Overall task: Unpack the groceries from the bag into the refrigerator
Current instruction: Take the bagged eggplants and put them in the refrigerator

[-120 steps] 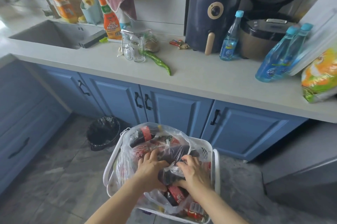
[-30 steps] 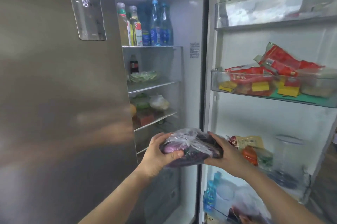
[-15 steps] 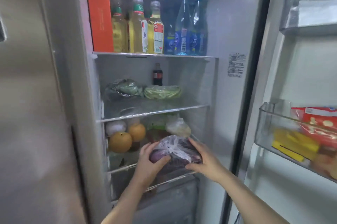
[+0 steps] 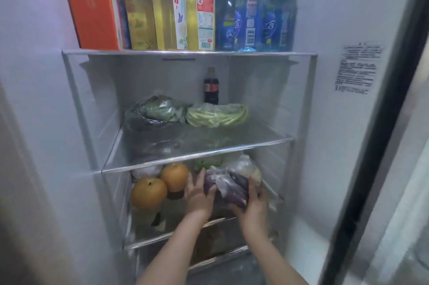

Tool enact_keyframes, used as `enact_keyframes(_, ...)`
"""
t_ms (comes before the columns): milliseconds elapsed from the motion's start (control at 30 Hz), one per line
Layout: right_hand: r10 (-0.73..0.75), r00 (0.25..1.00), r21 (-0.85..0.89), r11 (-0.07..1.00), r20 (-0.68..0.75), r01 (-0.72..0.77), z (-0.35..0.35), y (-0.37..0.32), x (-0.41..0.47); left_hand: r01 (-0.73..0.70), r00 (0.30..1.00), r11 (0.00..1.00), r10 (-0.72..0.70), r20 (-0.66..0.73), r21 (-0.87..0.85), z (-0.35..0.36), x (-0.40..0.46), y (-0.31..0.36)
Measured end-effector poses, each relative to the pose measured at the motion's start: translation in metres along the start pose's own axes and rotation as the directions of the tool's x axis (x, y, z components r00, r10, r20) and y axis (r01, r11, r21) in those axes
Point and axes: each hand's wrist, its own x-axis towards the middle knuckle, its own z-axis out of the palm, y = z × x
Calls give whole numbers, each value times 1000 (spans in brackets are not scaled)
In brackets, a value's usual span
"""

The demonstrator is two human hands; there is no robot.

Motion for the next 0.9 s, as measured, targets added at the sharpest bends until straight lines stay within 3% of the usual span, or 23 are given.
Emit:
enact_keyframes(67, 58, 998, -11, 998, -19, -59, 8, -13, -4, 58, 998, 996, -61, -32, -75, 10, 2, 3)
enact_keyframes(200, 102, 981, -126, 989, 163, -82, 2, -20, -7, 69, 993, 969, -90, -79, -239, 25, 2, 3)
enact_keyframes(300, -65, 972, -190, 976, 225, 109, -13, -1, -1, 17, 995, 965, -43, -95, -262, 29, 8, -4)
enact_keyframes(400, -281, 883, -110, 932, 376, 344, -10, 20, 9, -25, 999, 969, 13, -53, -244, 24, 33, -6)
enact_keyframes(467, -332, 845, -184, 881, 419, 437, 2, 25, 14, -74, 997, 979, 65, -50, -190, 20, 48, -4)
enact_keyframes(633, -180, 903, -464, 808, 391, 362, 41, 10, 26, -66, 991, 982, 44, -129, -179, 35, 33, -11)
enact_keyframes(700, -110, 885, -525, 769, 453, 364, 60, 13, 34, -87, 987, 989, 70, -144, -118, 41, 20, -19)
enact_keyframes(800, -46, 858, -577, 721, 512, 383, 81, 27, 42, -103, 989, 993, 96, -109, -59, 42, 19, -28)
enact_keyframes(900, -16, 884, -556, 772, 468, 308, 75, 5, 45, -59, 998, 998, 60, -31, 18, 38, 33, -29)
